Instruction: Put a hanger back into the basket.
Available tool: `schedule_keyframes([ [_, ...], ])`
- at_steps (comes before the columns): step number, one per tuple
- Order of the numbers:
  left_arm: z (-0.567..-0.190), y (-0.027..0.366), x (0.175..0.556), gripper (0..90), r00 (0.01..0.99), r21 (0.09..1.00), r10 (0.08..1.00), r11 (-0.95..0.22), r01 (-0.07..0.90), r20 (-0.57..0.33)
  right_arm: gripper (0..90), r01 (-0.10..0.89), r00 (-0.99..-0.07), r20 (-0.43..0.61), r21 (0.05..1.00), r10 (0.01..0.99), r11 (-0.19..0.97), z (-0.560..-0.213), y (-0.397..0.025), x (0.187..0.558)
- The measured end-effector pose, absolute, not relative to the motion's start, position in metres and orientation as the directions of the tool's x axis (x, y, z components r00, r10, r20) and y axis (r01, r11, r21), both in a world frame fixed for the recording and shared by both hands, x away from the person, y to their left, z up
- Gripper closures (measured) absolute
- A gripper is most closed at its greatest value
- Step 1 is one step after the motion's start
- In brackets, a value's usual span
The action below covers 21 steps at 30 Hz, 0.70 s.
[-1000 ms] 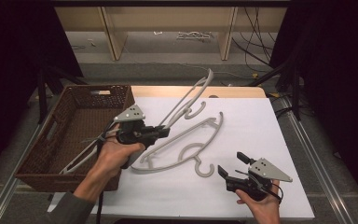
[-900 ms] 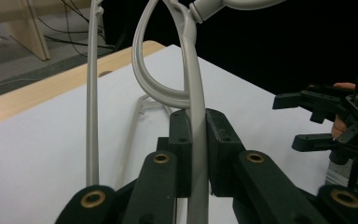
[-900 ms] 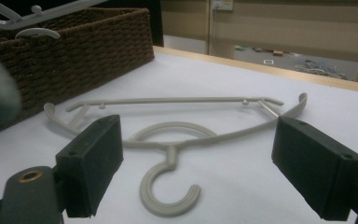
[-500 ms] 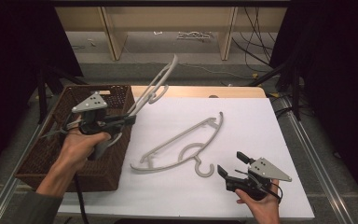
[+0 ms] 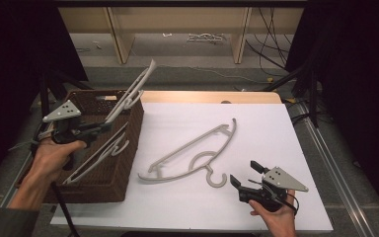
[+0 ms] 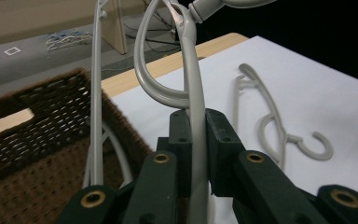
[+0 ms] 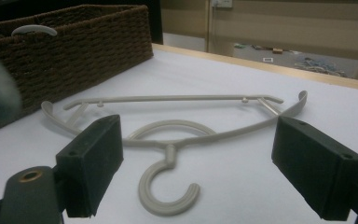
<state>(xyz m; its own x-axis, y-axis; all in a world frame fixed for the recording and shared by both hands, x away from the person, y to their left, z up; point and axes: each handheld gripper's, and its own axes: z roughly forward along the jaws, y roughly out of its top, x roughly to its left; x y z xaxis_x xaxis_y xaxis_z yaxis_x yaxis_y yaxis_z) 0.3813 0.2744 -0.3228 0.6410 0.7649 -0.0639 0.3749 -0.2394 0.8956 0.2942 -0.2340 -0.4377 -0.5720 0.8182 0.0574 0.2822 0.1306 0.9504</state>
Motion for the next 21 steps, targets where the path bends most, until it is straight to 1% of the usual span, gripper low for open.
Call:
schedule_keyframes([
  [8,-0.336,0.302,0.377,81.7,0.619,0.887,0.782,-0.235,0.398,-0.07,17.3,0.28,-0.577,0.065,0.952,0.814,0.123,-0.438,-0.232,0.296],
  [13,-0.343,0.318,0.371,81.7,0.61,0.879,0.791,-0.257,0.401,-0.046,17.3,0.28,-0.576,0.063,0.952,0.815,0.124,-0.439,-0.232,0.296],
  [16,-0.347,0.326,0.368,81.7,0.601,0.876,0.798,-0.257,0.408,-0.046,17.3,0.29,-0.572,0.052,0.946,0.818,0.143,-0.439,-0.234,0.295],
  [21,-0.356,0.337,0.364,81.7,0.608,0.87,0.792,-0.266,0.416,-0.048,17.3,0.29,-0.571,0.054,0.947,0.819,0.14,-0.439,-0.233,0.296],
])
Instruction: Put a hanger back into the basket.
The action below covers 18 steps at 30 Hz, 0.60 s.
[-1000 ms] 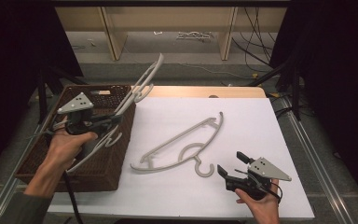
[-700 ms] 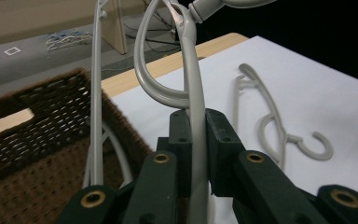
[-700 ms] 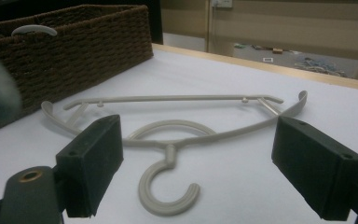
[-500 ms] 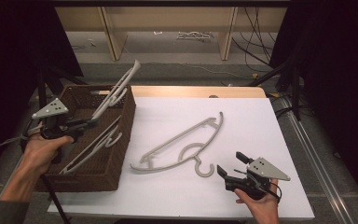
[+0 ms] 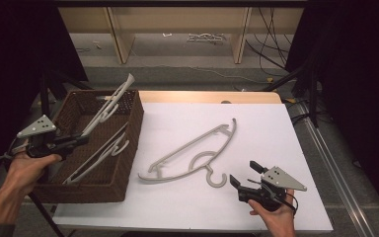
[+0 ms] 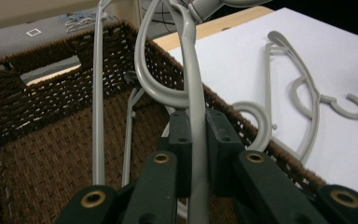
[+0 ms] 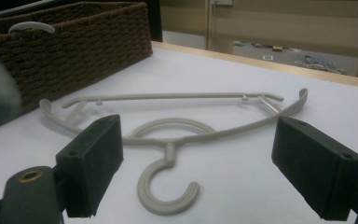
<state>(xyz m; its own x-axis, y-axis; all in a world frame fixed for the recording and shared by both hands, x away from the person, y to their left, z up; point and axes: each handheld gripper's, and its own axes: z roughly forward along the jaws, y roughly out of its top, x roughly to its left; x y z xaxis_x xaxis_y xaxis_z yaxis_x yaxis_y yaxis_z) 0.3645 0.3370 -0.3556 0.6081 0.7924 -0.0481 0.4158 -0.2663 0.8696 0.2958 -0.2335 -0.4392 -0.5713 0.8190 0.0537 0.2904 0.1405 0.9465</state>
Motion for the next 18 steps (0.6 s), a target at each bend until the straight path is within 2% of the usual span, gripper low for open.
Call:
schedule_keyframes([
  [18,-0.376,0.356,0.365,81.7,0.629,0.808,0.776,-0.343,0.479,-0.043,17.3,0.295,-0.575,0.055,0.945,0.816,0.145,-0.439,-0.233,0.295],
])
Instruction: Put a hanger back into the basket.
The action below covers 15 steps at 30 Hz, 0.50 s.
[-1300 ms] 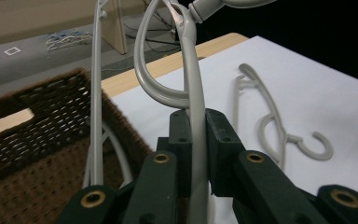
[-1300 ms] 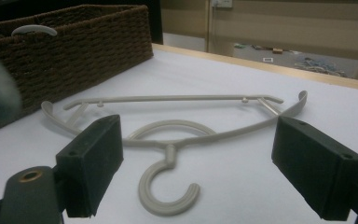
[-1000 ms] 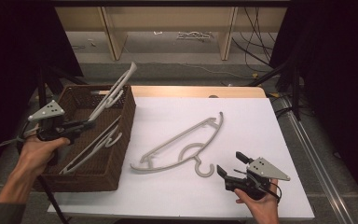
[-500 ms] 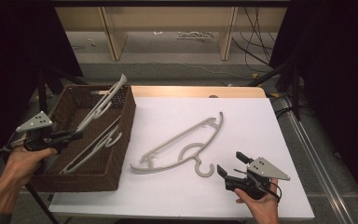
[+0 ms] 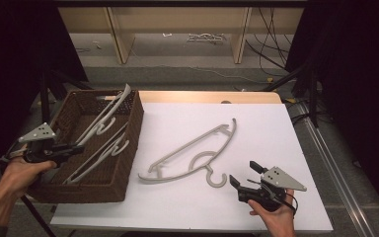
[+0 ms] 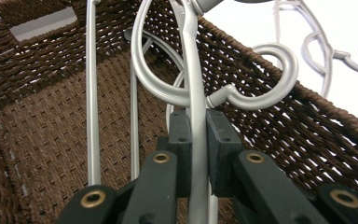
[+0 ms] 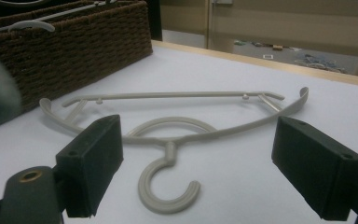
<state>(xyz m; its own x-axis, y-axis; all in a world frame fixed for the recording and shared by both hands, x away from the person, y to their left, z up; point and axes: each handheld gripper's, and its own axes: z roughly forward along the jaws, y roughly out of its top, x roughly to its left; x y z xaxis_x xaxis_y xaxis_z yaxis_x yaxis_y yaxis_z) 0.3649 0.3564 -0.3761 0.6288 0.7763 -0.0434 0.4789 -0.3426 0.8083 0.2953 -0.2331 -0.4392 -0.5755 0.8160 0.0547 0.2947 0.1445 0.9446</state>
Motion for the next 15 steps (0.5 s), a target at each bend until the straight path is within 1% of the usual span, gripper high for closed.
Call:
schedule_keyframes([
  [1,-0.3765,0.358,0.3647,81.7,0.637,0.809,0.77,-0.355,0.468,-0.031,17.3,0.287,-0.567,0.053,0.948,0.822,0.137,-0.4393,-0.233,0.2959],
  [4,-0.3779,0.359,0.3612,81.7,0.632,0.815,0.774,-0.338,0.471,-0.044,17.3,0.296,-0.567,0.051,0.944,0.822,0.145,-0.4402,-0.2335,0.2963],
  [6,-0.379,0.3596,0.3598,81.7,0.641,0.81,0.766,-0.348,0.471,-0.044,17.3,0.297,-0.568,0.055,0.944,0.821,0.143,-0.4395,-0.2335,0.2961],
  [7,-0.3791,0.3606,0.3601,81.7,0.65,0.803,0.759,-0.37,0.467,-0.029,17.3,0.306,-0.569,0.062,0.942,0.82,0.14,-0.4387,-0.2328,0.2957],
  [8,-0.381,0.3584,0.3603,81.7,0.647,0.807,0.761,-0.358,0.47,-0.039,17.3,0.296,-0.571,0.052,0.944,0.819,0.146,-0.4395,-0.2325,0.2963],
  [10,-0.3821,0.3575,0.3622,81.7,0.661,0.791,0.75,-0.394,0.468,-0.018,17.3,0.299,-0.572,0.054,0.943,0.819,0.147,-0.4399,-0.2322,0.2958],
  [11,-0.3837,0.356,0.3638,81.7,0.658,0.79,0.753,-0.389,0.474,-0.024,17.3,0.297,-0.571,0.053,0.944,0.819,0.146,-0.4397,-0.2322,0.2958],
  [12,-0.384,0.3567,0.3655,81.7,0.67,0.774,0.742,-0.412,0.48,-0.02,17.3,0.299,-0.57,0.055,0.943,0.82,0.144,-0.4394,-0.2319,0.296],
  [14,-0.3851,0.3526,0.3665,81.7,0.658,0.778,0.751,-0.383,0.497,-0.05,17.3,0.301,-0.572,0.055,0.942,0.818,0.147,-0.4401,-0.2315,0.2962],
  [15,-0.3834,0.3535,0.3671,81.6,0.663,0.764,0.748,-0.408,0.5,-0.035,17.3,0.297,-0.57,0.052,0.944,0.82,0.147,-0.4407,-0.2313,0.2962],
])
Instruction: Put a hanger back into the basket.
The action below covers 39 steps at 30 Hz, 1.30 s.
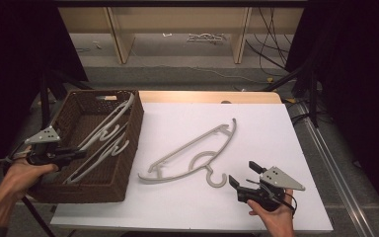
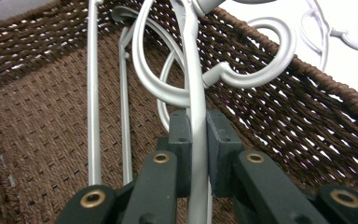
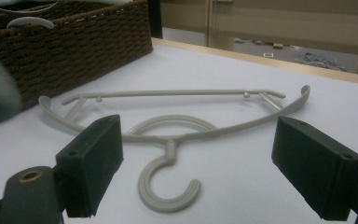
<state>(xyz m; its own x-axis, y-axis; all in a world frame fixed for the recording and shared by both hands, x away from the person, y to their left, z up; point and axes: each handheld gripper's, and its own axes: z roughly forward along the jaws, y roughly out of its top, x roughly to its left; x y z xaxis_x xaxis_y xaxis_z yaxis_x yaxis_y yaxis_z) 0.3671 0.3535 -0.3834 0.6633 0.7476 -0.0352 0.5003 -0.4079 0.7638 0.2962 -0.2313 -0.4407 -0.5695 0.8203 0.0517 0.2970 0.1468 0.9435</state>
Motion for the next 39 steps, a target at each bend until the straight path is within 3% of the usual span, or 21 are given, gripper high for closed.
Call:
schedule_keyframes([
  [11,-0.389,0.351,0.374,81.4,0.682,0.685,0.731,-0.49,0.539,-0.013,17.3,0.297,-0.569,0.051,0.943,0.821,0.147,-0.441,-0.231,0.296],
  [15,-0.39,0.35,0.378,81.1,0.662,0.676,0.749,-0.467,0.569,-0.04,17.3,0.294,-0.571,0.053,0.945,0.82,0.144,-0.441,-0.231,0.297],
  [21,-0.396,0.35,0.383,79.9,0.658,0.581,0.752,-0.518,0.627,-0.039,17.3,0.295,-0.571,0.052,0.944,0.819,0.146,-0.441,-0.231,0.297],
  [25,-0.395,0.35,0.382,78.5,0.633,0.61,0.771,-0.471,0.637,-0.065,17.3,0.293,-0.571,0.053,0.945,0.819,0.143,-0.441,-0.23,0.297],
  [32,-0.382,0.353,0.379,49.8,0.573,0.685,0.817,-0.383,0.62,-0.063,17.3,0.297,-0.576,0.063,0.945,0.815,0.136,-0.442,-0.23,0.297],
  [39,-0.377,0.344,0.368,41.1,0.509,0.783,0.857,-0.26,0.564,-0.082,17.3,0.307,-0.572,0.055,0.94,0.818,0.151,-0.44,-0.232,0.296],
])
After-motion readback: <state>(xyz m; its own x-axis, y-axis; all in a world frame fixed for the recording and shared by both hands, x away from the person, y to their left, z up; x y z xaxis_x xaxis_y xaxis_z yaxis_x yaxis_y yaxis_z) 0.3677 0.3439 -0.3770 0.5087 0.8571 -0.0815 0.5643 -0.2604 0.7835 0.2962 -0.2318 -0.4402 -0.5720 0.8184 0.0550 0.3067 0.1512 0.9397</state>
